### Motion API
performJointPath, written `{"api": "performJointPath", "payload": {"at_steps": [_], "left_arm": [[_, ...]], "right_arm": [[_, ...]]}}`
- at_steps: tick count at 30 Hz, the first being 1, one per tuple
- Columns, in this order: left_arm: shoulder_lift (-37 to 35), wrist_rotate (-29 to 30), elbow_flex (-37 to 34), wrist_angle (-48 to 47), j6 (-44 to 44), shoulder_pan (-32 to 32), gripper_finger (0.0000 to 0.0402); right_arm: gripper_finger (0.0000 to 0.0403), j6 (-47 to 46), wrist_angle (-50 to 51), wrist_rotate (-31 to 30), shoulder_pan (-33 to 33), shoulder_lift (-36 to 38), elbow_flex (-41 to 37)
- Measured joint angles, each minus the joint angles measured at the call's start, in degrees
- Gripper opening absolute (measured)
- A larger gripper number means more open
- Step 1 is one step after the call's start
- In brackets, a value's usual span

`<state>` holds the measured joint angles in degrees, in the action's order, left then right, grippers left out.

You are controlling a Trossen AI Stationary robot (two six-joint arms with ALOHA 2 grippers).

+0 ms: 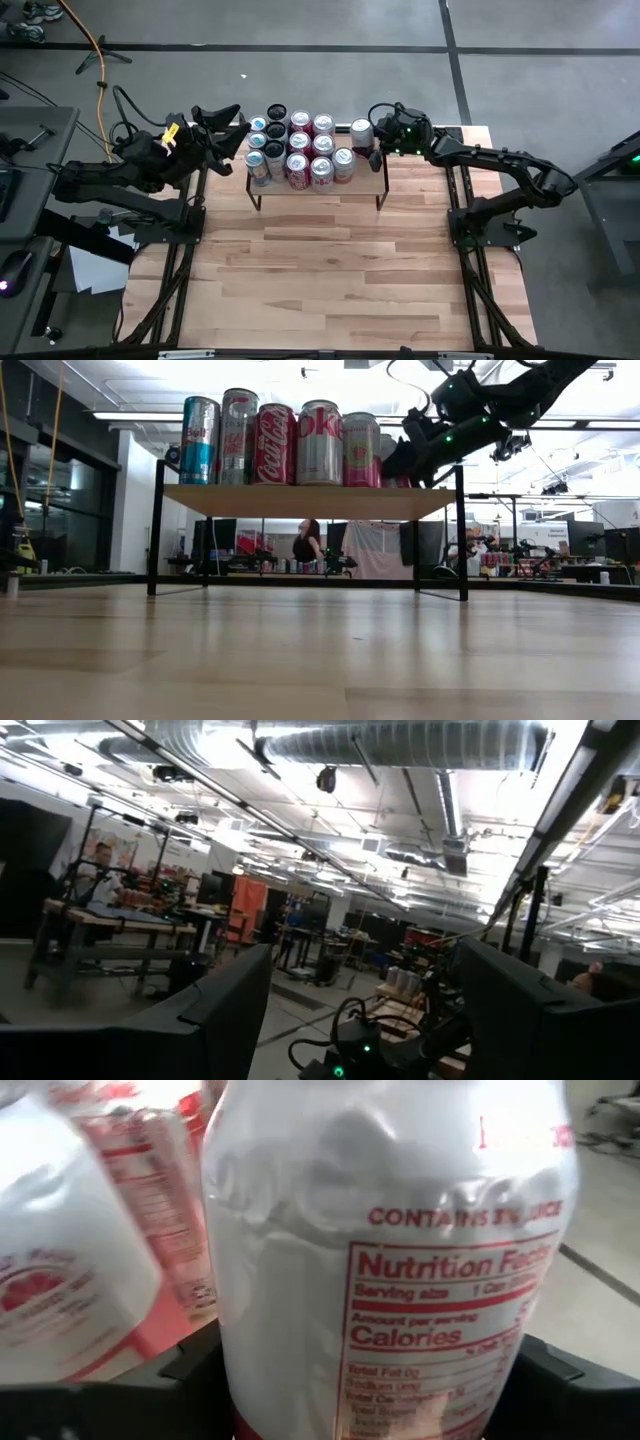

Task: Place canned beverage on shelf
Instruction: Put the pink-white soda can aligned with the other pink-white soda can on the shelf

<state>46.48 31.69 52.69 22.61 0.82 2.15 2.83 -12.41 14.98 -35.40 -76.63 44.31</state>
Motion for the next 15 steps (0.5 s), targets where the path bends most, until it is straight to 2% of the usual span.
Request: {"api": "performJointPath", "payload": {"at_steps": [3,10,15], "left_arm": [[0.02,0.69,0.00,-0.02,0.00,0.00,0.0257],[0.02,1.22,0.00,-0.07,0.00,0.00,0.0257],[0.02,1.22,0.00,-0.10,0.00,0.00,0.0257]], "right_arm": [[0.0287,0.75,-0.19,1.90,0.18,-1.08,-0.02],[0.0287,1.17,-0.97,2.09,0.30,-2.29,0.13],[0.0287,-3.77,-1.98,1.54,0.11,-2.40,0.11]]}}
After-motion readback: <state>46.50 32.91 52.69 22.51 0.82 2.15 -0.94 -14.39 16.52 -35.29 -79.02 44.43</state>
